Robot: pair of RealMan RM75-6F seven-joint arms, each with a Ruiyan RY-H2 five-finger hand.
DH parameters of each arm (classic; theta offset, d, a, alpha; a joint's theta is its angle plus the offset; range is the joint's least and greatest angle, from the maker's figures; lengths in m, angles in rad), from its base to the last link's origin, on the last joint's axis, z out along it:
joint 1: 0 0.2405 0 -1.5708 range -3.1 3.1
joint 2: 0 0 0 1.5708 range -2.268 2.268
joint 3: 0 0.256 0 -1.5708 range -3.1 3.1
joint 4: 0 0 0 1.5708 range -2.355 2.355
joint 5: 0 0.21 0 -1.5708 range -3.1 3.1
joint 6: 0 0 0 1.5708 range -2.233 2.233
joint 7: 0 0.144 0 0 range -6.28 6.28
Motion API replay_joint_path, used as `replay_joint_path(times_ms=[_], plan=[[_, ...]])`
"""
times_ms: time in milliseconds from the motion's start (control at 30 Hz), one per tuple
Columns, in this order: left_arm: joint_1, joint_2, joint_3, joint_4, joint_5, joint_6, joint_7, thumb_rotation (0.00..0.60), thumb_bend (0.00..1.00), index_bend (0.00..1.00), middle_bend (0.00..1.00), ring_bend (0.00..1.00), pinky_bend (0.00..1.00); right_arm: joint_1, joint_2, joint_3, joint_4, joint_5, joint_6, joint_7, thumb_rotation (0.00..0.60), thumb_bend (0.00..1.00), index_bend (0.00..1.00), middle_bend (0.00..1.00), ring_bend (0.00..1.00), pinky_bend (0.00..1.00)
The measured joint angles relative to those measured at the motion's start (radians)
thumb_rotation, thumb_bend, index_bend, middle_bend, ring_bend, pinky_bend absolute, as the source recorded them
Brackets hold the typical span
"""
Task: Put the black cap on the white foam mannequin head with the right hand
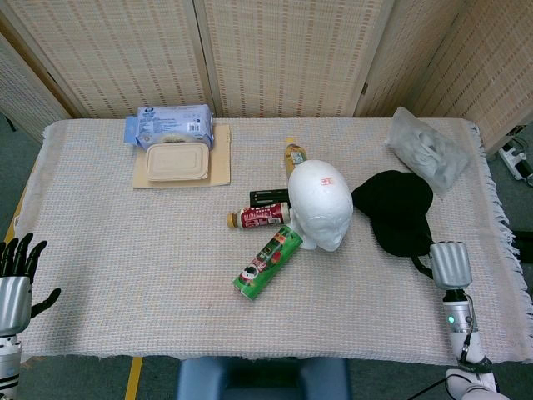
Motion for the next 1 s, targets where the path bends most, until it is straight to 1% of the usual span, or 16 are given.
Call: replay_joint_path(times_ms=[133, 367, 533, 767, 900, 1000], plan=[[0.0, -0.004, -0.002, 0.006, 0.002, 0.005, -0.001, 0.6, 0.19, 0.19, 0.1, 0.03, 0.11, 0.018, 0.004, 0.011, -0.005, 0.01, 0.003, 0.003, 0.6, 0.24, 0.49, 1.0, 1.0, 1.0], [0.001, -0.008, -0.003, 0.012, 0.005, 0.011, -0.002, 0.6, 0.18, 0.19, 0.1, 0.03, 0.11, 0.054, 0.009, 0.031, -0.014, 0.029, -0.02, 0.01, 0.6, 0.26, 0.59, 1.0, 1.0, 1.0], [0.002, -0.007, -0.007, 0.013, 0.004, 0.015, -0.005, 0.6, 0.19, 0.19, 0.1, 0.03, 0.11, 0.07, 0.009, 0.044, -0.018, 0.042, -0.034, 0.019, 0.6, 0.27, 0.61, 1.0, 1.0, 1.0], [0.003, -0.003, -0.008, 0.012, 0.002, 0.015, -0.009, 0.6, 0.18, 0.19, 0.1, 0.03, 0.11, 0.072, 0.014, 0.048, -0.018, 0.049, -0.044, 0.027, 0.6, 0.28, 0.61, 1.0, 1.0, 1.0], [0.003, -0.002, -0.007, 0.009, 0.001, 0.013, -0.007, 0.6, 0.19, 0.19, 0.1, 0.04, 0.11, 0.071, 0.017, 0.046, -0.02, 0.048, -0.047, 0.037, 0.6, 0.28, 0.54, 1.0, 1.0, 1.0], [0.004, -0.002, -0.006, 0.009, 0.0, 0.011, -0.006, 0.6, 0.18, 0.19, 0.1, 0.04, 0.11, 0.07, 0.02, 0.043, -0.022, 0.046, -0.049, 0.047, 0.6, 0.29, 0.5, 1.0, 1.0, 1.0]])
